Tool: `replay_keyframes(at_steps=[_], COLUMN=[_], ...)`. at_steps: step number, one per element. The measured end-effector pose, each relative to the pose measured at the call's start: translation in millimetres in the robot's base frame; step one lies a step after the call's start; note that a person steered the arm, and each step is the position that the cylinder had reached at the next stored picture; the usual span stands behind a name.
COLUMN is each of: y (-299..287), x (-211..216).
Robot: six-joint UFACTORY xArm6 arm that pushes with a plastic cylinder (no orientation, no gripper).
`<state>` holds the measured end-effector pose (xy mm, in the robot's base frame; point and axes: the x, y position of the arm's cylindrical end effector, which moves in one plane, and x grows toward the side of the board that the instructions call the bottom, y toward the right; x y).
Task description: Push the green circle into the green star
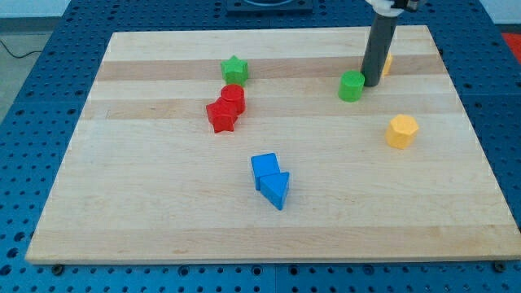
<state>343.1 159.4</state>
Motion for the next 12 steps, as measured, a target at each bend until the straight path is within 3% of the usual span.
replay_keyframes(at_steps=[2,3,5,11,12], y=[-0.4,-21.1,-60.4,-131.1,-110.1], x=[39.7,34.8,-21.3,-29.9,-29.9])
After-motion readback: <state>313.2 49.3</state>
